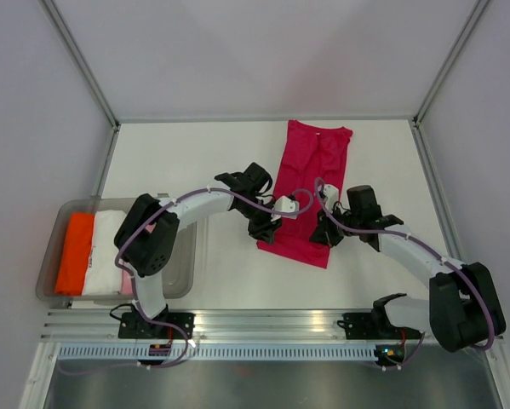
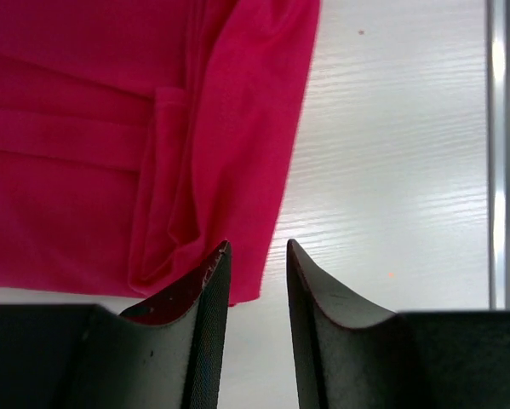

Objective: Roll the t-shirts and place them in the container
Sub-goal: Roll the tshirt

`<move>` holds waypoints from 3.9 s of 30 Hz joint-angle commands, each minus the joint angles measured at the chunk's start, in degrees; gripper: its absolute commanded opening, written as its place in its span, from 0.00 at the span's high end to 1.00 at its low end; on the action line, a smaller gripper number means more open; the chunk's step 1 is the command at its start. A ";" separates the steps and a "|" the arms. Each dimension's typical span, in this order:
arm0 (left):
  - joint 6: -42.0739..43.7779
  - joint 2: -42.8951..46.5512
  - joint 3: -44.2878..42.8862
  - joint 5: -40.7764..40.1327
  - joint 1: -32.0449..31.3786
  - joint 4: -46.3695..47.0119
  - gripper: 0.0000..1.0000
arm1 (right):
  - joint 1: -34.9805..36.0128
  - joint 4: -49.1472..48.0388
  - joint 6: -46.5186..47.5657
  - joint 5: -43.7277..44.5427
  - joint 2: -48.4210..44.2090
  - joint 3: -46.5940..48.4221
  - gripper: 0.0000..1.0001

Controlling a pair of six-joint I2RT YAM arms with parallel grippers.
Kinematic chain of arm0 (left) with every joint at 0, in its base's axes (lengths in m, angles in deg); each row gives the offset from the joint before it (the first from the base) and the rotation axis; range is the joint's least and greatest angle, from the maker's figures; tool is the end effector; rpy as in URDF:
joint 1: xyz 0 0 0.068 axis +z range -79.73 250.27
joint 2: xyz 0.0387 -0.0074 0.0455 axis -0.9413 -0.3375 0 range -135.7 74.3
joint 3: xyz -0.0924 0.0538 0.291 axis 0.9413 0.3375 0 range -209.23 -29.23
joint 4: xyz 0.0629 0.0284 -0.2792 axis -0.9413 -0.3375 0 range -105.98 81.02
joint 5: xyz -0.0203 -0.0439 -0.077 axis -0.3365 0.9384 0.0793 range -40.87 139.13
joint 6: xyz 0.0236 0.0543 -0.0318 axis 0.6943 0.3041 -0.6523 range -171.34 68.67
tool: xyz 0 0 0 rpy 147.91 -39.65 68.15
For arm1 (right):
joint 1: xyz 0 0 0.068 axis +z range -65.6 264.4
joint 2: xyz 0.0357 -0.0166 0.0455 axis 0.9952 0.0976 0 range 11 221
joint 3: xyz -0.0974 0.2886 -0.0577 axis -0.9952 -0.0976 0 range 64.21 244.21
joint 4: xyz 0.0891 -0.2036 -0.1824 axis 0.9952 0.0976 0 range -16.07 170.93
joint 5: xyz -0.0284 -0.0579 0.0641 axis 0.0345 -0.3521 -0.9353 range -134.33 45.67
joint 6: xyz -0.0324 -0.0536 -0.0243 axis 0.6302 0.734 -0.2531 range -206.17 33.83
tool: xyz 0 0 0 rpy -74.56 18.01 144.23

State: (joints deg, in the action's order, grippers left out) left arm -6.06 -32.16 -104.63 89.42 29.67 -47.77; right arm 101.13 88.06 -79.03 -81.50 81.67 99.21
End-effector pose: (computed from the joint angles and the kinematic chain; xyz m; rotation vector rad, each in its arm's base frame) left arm 0.2885 -0.2931 0.2062 1.9061 1.7982 -0.9396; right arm 0.2318 0.1035 0.1994 -0.7732 2.2521 0.8640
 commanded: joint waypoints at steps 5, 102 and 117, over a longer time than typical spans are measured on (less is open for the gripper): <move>-3.35 -4.37 -2.22 -0.31 1.23 5.21 0.63 | 2.51 -3.15 -2.13 -1.59 4.99 1.90 1.00; 14.75 -10.97 -11.87 7.17 7.20 -22.65 0.98 | 4.98 20.23 33.65 7.28 3.60 5.78 0.59; 14.40 -13.52 -14.60 7.96 8.25 -23.88 0.96 | 0.50 7.45 -18.83 10.52 -6.15 14.42 0.49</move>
State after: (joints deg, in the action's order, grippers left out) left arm 7.49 -45.36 -117.15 94.56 37.24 -70.32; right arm 102.38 104.32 -75.01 -73.50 79.18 116.48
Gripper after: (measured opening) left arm 0.044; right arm 0.513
